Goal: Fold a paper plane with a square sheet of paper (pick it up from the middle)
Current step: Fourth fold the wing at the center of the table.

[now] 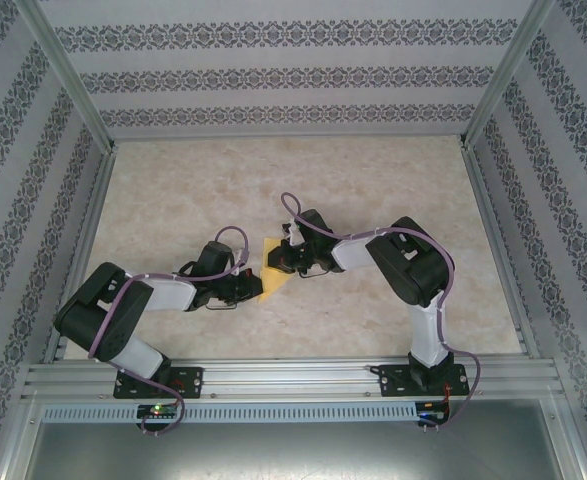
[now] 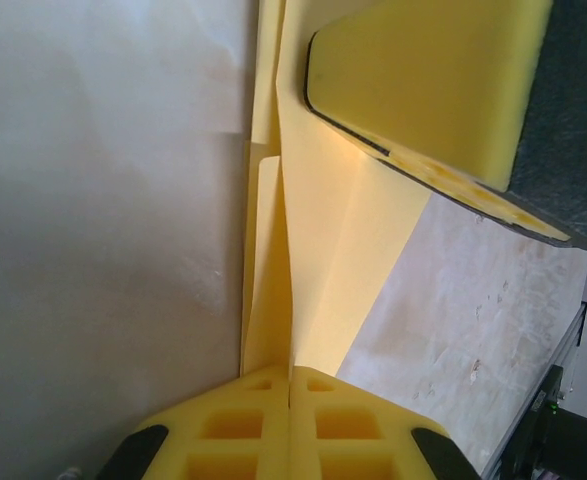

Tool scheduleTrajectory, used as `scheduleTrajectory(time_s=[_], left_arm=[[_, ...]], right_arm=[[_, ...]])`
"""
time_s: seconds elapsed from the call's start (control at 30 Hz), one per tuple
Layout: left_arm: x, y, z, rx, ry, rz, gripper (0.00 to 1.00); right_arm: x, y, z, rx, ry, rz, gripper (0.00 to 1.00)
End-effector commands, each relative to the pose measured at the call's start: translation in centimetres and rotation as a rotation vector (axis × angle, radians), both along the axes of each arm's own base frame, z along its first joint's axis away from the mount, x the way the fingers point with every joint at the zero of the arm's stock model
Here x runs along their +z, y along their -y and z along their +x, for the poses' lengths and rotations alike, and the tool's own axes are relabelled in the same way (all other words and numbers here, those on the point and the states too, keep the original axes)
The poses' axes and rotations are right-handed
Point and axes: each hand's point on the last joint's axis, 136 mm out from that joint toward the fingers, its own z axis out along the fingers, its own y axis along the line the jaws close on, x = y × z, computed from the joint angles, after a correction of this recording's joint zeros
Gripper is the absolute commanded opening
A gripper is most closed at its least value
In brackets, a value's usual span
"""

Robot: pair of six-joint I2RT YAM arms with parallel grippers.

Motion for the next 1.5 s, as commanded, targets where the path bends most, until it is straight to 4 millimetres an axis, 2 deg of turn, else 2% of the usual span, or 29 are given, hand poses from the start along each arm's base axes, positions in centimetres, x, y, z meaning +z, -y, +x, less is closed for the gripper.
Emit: scheduleTrajectory(time_s=[0.0, 0.2, 0.37, 0.63, 0.7, 0.8, 1.03, 1.3, 1.47], left_arm=[[-1.6, -1.4, -2.7, -0.005, -0.132, 0.057, 0.14], [0.4, -1.4, -2.9, -0.007, -0.093, 0.039, 0.19], [0.6, -1.0, -2.6, -0.024, -0.086, 0.026, 0.14], [1.4, -0.5, -1.9, -0.026, -0.061, 0.003, 0.17], [1.5, -0.5, -1.8, -0.028, -0.061, 0.007, 0.15], [1.2, -0.6, -2.0, -0.031, -0.070, 0.012, 0.07], [0.6, -0.8, -2.8, -0.042, -0.108, 0.025, 0.03], [-1.6, -2.2, -5.5, -0.037, -0.241, 0.088, 0.00], [-2.1, -2.1, -6.1, -0.051, -0.282, 0.093, 0.00]], right_arm=[[-2.1, 1.3, -0.4, -0.034, -0.043, -0.074, 0.05], [-2.1, 1.4, -0.5, -0.029, -0.036, -0.081, 0.05], [-2.2, 1.2, -0.6, -0.024, -0.039, -0.078, 0.05], [-2.3, 1.1, -0.7, -0.020, -0.041, -0.079, 0.05], [-2.4, 1.2, -0.7, -0.022, -0.042, -0.080, 0.05], [-2.4, 1.2, -0.8, -0.020, -0.045, -0.079, 0.05], [-2.6, 1.2, -0.9, -0.020, -0.049, -0.085, 0.06], [-2.9, 1.4, -0.9, -0.028, -0.051, -0.096, 0.06], [-3.0, 1.5, -1.1, -0.026, -0.052, -0.100, 0.06]])
